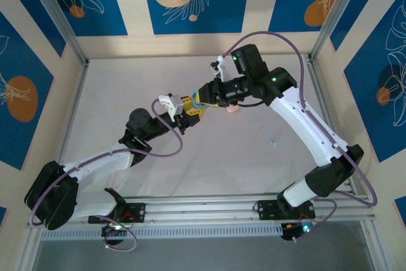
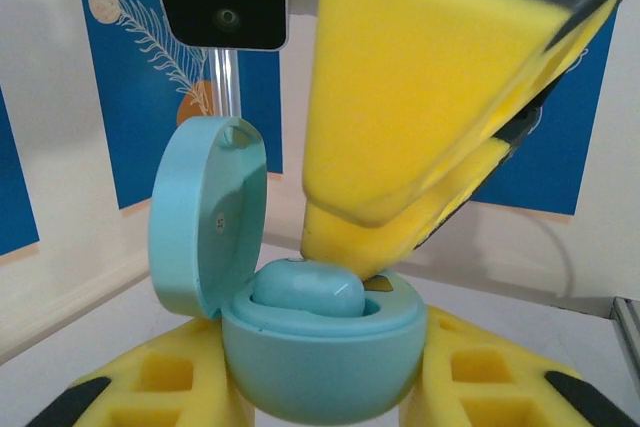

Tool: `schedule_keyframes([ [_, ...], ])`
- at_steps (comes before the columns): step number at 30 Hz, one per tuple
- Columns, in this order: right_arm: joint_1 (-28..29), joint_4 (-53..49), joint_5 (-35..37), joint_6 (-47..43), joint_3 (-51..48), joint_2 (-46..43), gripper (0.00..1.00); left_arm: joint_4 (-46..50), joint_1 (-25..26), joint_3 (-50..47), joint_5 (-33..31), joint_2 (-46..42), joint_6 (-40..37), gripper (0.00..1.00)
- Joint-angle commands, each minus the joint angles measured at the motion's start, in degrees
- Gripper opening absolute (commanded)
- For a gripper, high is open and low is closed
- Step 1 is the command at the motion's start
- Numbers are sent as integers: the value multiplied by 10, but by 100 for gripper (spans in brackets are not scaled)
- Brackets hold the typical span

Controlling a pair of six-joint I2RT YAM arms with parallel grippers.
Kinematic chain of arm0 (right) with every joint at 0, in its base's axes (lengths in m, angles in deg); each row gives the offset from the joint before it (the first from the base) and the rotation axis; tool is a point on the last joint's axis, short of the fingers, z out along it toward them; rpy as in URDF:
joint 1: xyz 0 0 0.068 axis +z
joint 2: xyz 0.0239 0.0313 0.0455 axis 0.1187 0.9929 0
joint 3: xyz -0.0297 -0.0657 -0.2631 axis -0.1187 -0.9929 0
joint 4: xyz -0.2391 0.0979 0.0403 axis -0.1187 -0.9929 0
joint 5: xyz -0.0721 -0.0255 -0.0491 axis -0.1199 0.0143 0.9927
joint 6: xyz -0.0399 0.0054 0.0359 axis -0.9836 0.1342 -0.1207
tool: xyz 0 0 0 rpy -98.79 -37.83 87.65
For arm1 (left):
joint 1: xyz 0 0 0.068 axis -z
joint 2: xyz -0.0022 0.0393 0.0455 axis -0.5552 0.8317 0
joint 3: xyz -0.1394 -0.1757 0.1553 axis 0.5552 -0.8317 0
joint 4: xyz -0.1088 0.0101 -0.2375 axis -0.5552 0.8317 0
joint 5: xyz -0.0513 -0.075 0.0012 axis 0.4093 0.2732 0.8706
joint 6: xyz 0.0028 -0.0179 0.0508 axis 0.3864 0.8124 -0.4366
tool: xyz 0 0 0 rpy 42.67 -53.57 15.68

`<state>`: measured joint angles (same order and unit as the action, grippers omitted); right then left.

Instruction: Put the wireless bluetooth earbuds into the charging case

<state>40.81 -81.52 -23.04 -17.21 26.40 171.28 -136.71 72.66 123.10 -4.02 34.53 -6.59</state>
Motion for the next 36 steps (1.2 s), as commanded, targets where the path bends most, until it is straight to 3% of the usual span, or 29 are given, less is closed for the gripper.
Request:
schedule_keyframes([
  [1, -7, -15, 9, -27, 14, -45, 38, -36, 4, 9, -9, -13, -13, 28],
  [7, -50, 42, 59, -39, -41, -136, 46, -41, 3, 5, -7, -13, -10, 28],
  [11, -119, 48, 204, -49, -130, -210, 47, -41, 4, 3, -6, -18, -8, 28],
  [13, -192, 42, 269, -26, -204, -240, 47, -42, 4, 0, -7, -22, -5, 28],
  [15, -282, 59, 248, -18, -289, -255, 45, -41, 4, -4, -7, -27, -3, 28],
  [19, -467, 82, 126, -4, -420, -222, 43, -38, 4, -12, -10, -37, -3, 28],
  [22, -547, 94, 90, -29, -472, -173, 43, -24, 5, -14, -12, -48, -6, 28],
  [27, -554, 110, 115, -74, -480, -88, 43, -22, 4, -14, -11, -50, -9, 28],
  [31, -490, 90, 161, -111, -437, -16, 41, -26, 5, -13, -11, -46, -5, 28],
  [33, -454, 88, 220, -119, -419, 13, 42, -28, 5, -13, -11, -44, -3, 28],
  [36, -435, 89, 248, -124, -394, 58, 44, -24, 5, -12, -11, -47, -3, 28],
])
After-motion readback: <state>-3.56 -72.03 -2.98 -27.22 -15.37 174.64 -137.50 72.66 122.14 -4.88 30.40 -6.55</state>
